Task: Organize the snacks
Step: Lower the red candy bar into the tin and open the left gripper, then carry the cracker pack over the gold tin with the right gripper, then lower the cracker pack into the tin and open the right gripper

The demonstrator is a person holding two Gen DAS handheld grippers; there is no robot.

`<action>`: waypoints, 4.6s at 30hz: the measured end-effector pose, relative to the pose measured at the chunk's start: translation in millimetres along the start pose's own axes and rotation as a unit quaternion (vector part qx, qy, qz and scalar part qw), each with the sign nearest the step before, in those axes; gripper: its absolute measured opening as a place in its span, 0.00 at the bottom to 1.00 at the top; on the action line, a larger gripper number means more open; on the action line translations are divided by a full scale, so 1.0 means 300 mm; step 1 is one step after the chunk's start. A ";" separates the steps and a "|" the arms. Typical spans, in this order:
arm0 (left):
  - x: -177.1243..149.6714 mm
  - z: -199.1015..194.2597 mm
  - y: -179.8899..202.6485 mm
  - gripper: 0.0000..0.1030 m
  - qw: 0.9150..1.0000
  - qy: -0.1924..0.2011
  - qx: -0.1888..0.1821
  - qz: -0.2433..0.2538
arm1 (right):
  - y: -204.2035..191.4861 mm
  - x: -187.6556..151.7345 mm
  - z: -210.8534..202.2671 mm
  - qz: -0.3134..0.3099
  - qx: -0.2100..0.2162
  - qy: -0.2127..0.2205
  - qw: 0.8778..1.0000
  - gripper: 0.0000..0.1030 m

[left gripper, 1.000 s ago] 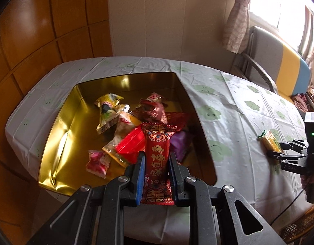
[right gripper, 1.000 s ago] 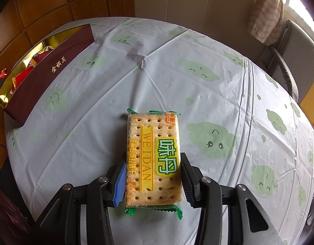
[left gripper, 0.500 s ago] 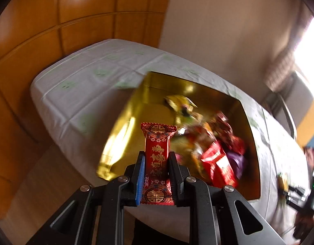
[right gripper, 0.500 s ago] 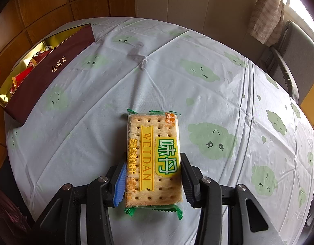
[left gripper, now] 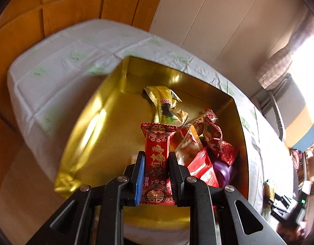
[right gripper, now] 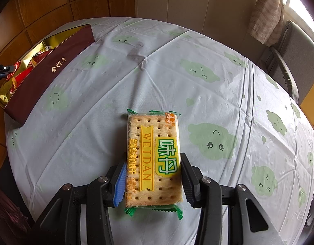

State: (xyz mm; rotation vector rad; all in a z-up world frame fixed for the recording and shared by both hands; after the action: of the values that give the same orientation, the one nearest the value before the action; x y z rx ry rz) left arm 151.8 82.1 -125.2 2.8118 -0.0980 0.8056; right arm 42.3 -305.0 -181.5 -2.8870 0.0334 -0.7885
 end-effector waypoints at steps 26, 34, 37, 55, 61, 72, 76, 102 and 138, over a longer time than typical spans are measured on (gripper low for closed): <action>-0.060 -0.150 -0.030 0.29 0.985 0.076 0.136 0.069 | -0.002 0.002 0.007 0.014 -0.026 -0.010 0.999 0.45; -0.069 -0.207 -0.040 0.29 0.984 0.093 0.135 0.063 | -0.002 0.007 0.008 0.043 -0.060 -0.009 0.997 0.45; -0.078 -0.220 -0.055 0.29 0.985 0.097 0.135 0.055 | -0.004 0.006 0.006 0.048 -0.072 -0.007 0.996 0.45; -0.117 -0.243 -0.149 0.33 0.984 0.100 0.149 0.019 | -0.010 0.009 0.008 0.058 -0.098 -0.006 0.993 0.45; -0.129 -0.243 -0.177 0.38 0.982 0.097 0.161 0.005 | -0.007 0.006 0.001 0.069 -0.098 -0.003 0.993 0.45; -0.150 -0.217 -0.180 0.40 0.983 0.084 0.161 0.006 | -0.144 0.068 -0.072 0.071 -0.047 0.016 0.996 0.45; -0.155 -0.206 -0.169 0.40 0.984 0.080 0.157 0.010 | -0.282 0.128 -0.121 0.048 -0.008 0.035 0.998 0.45; -0.168 -0.195 -0.195 0.40 0.985 0.079 0.153 0.008 | -1.124 0.222 0.083 -0.037 0.193 -0.066 0.978 0.52; -0.143 -0.254 -0.132 0.65 0.978 0.105 0.179 0.037 | -1.024 0.170 -0.005 -0.020 0.140 -0.007 0.990 0.31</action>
State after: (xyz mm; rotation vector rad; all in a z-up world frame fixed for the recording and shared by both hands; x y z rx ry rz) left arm 81.0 138.1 -92.3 3.0422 -0.0266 1.2455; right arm 80.1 -4.6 -108.9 -2.6342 -0.1281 -0.7147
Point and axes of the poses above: each gripper's, at about its wrist camera, not at the fingertips, and z roughly the way its jaws point, y to its right, x to its top, the point moved 10 cm from there along z, roughly the way its jaws point, and after that the axes turned 14 degrees about z, right-handed, at the moved point
